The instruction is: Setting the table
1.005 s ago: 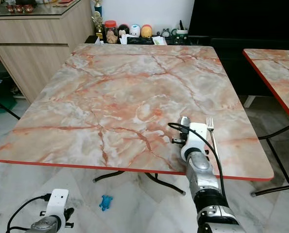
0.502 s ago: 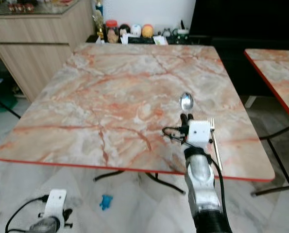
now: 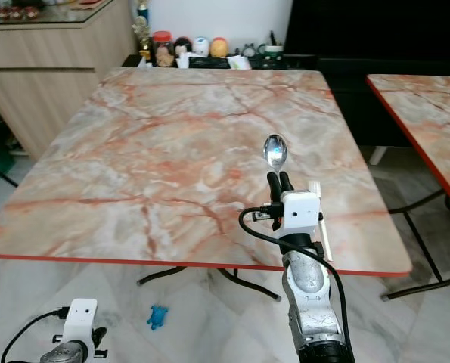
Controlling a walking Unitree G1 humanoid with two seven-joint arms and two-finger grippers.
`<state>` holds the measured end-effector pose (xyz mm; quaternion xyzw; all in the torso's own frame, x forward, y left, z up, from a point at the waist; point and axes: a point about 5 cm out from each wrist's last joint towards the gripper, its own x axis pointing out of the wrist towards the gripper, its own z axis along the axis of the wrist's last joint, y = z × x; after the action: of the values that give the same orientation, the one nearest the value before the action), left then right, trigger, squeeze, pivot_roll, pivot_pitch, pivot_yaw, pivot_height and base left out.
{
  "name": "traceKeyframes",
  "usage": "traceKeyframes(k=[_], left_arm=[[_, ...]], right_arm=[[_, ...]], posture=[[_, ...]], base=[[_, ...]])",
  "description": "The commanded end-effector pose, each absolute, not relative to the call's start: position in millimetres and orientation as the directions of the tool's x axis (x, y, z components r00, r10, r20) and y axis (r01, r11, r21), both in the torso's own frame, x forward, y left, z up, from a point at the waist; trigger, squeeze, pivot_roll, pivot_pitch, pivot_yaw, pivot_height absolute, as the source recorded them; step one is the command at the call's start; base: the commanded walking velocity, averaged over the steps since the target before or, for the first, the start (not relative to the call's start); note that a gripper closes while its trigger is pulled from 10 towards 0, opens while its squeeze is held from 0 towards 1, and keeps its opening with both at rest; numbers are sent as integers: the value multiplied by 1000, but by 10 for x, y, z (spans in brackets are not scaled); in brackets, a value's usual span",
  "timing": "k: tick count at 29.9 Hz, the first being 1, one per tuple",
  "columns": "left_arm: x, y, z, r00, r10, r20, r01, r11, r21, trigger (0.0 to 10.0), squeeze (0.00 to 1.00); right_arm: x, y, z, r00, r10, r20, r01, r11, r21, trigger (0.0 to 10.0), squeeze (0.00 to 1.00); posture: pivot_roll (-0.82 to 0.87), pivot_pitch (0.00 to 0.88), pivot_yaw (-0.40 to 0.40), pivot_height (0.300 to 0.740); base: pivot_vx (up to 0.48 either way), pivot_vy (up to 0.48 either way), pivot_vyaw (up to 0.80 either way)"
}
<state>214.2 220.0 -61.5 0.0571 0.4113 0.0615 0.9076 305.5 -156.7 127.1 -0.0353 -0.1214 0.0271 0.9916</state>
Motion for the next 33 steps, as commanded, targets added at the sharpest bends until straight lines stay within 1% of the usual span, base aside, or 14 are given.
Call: traceKeyframes(k=[1,2,12,15,20,33], left_arm=[[2123,2217,-622,652,172,-738,-84,984,156,10000,0],[2121,2216,-623,653,172,-738,-83,984,156,10000,0],[2113,2207,-629,653,168,-738,-76,985,157,10000,0],[2114,2204,-629,654,166,-738,-73,985,156,10000,0],[2109,2202,-632,653,165,-739,-73,985,155,10000,0],[2095,2213,-638,650,164,-742,-72,985,155,10000,0]], right_arm=[[3075,-1549,1392,959,54,279,-40,998,-58,10000,0],[3064,-1550,1390,959,54,278,-39,997,-59,10000,0],[3068,-1566,1430,958,29,287,-14,999,-52,10000,0],[3084,-1574,1440,959,30,281,-11,998,-69,10000,0],[3107,-1631,1463,959,5,282,12,998,-55,10000,0],[3147,-1543,1459,961,9,275,4,999,-46,10000,0]], posture=[[53,0,-11,740],[50,0,-10,740],[44,0,-9,740],[44,0,-10,740],[34,0,-11,740],[32,0,-5,740]], base=[[0,-349,-800],[0,-349,-800],[0,-349,0],[0,-333,0],[0,-336,0],[0,-327,0]])
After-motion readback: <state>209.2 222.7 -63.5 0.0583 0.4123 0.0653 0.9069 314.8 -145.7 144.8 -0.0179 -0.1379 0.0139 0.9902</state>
